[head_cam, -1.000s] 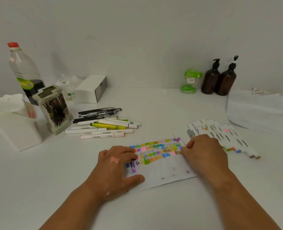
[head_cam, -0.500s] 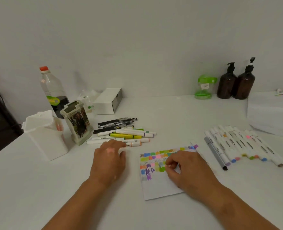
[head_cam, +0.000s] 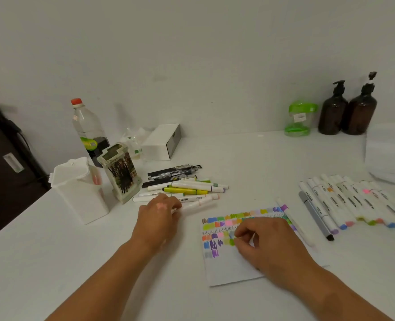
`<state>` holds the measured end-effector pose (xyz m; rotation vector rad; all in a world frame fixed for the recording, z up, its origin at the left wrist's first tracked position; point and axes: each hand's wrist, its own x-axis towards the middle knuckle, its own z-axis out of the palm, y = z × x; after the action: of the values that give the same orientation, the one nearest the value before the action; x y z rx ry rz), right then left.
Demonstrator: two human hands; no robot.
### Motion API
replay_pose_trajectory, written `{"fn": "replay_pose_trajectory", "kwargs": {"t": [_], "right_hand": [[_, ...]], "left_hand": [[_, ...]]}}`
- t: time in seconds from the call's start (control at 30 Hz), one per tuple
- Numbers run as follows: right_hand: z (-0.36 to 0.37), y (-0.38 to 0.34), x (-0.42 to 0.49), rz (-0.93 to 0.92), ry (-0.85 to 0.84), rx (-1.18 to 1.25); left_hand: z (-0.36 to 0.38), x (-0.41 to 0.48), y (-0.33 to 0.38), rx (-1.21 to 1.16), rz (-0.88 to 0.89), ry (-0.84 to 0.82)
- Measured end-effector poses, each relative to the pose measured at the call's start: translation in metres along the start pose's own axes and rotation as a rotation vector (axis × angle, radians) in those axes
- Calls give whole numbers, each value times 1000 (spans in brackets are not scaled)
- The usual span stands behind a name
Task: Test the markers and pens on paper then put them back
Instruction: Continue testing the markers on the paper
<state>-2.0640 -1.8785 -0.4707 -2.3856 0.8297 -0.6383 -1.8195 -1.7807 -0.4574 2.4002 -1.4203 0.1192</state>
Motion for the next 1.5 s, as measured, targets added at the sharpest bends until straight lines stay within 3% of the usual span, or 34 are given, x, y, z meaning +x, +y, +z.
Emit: {"fn": "replay_pose_trajectory", "kwargs": {"t": [0.07,0.2,0.27,0.43,0.53,0.6,0.77,0.87,1.1,1.23,1.33,1.5], "right_hand": [[0,0,0,42,45,99],[-1,-6,0,63,72,271],[-1,-9,-1,77,46,360],[-8,-10,1,146,57,540],[-16,-6,4,162,103,597],[-19,-2,7,186,124,633],[-19,-2,8,207,102,807],[-19,-4,7,216,75,872],[-17,-5,7,227,1,1060],[-10,-12,5,132,-121,965],[-9,-12,4,149,-64,945],[-15,-6,5,294,44,1106]], "left_hand": [[-11,-7,18,-281,-83,-32],[-15,-28,56,-1141,-197,-220],[-12,-34,67,-1386,-237,-231],[-7,-39,68,-1510,-198,-279],[-17,-36,53,-1586,-234,-220],[-25,-35,42,-1491,-188,-206],[-26,-35,33,-535,183,-245],[-21,-34,39,-290,356,-290],[-12,-39,44,-284,395,-261],[-8,-41,48,-405,456,-200],[-5,-42,46,-438,438,-232],[7,-44,27,-198,392,-243]]}}
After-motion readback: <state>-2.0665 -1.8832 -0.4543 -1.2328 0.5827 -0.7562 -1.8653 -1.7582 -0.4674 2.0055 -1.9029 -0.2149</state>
